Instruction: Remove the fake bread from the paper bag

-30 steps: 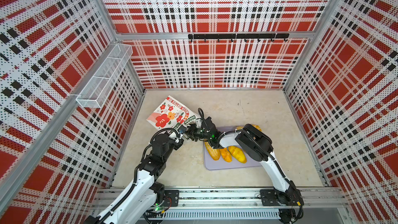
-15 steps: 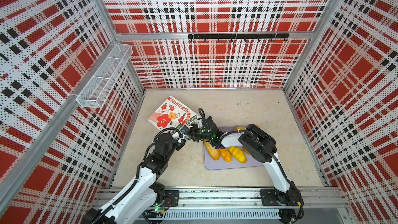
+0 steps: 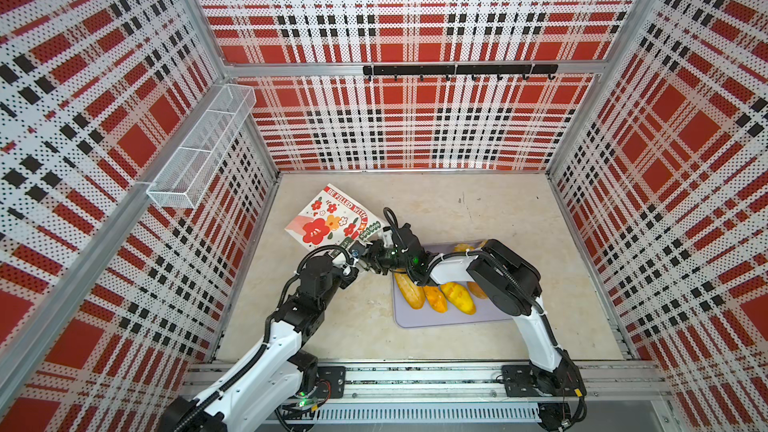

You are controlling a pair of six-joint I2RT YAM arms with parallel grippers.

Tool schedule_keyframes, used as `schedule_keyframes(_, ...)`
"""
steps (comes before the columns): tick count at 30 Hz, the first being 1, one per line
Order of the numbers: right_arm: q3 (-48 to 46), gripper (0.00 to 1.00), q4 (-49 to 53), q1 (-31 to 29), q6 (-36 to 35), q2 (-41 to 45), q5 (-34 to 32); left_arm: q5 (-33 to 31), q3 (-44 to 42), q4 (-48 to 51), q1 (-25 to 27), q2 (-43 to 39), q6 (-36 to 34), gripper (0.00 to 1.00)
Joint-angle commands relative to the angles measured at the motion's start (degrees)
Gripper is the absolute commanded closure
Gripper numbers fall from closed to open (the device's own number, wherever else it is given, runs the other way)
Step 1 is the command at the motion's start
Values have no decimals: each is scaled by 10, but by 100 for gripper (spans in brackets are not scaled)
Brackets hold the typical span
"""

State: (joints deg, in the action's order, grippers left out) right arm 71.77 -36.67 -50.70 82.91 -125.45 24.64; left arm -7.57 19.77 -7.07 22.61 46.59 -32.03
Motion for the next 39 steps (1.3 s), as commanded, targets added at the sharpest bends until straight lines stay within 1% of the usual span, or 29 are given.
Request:
schedule_keyframes(1,-4,58,-18,2,-16,36,-2,-5,13,-17,0,0,-3,100)
schedule_keyframes(7,53,58,-32,3,-19,1,22,11,8,-18,-1,-12,1,100)
schedule_keyframes(14,105,58,35,7,-51,-19,26,20,6,-18,-5,-20,0,100)
schedule_keyframes(16,105,58,51,8,-56,-21,26,23,7,-18,-6,-18,0,100)
schedule_keyframes(25,82,59,60,10,-60,-13,21,28,8,-18,-11,-14,2,100)
schedule_keyframes(35,94,59,68,11,-64,-29,23,30,9,-17,-10,-18,0,100)
schedule_keyframes(39,85,59,69,14,-66,-27,25,29,9,-15,-11,-18,-2,100)
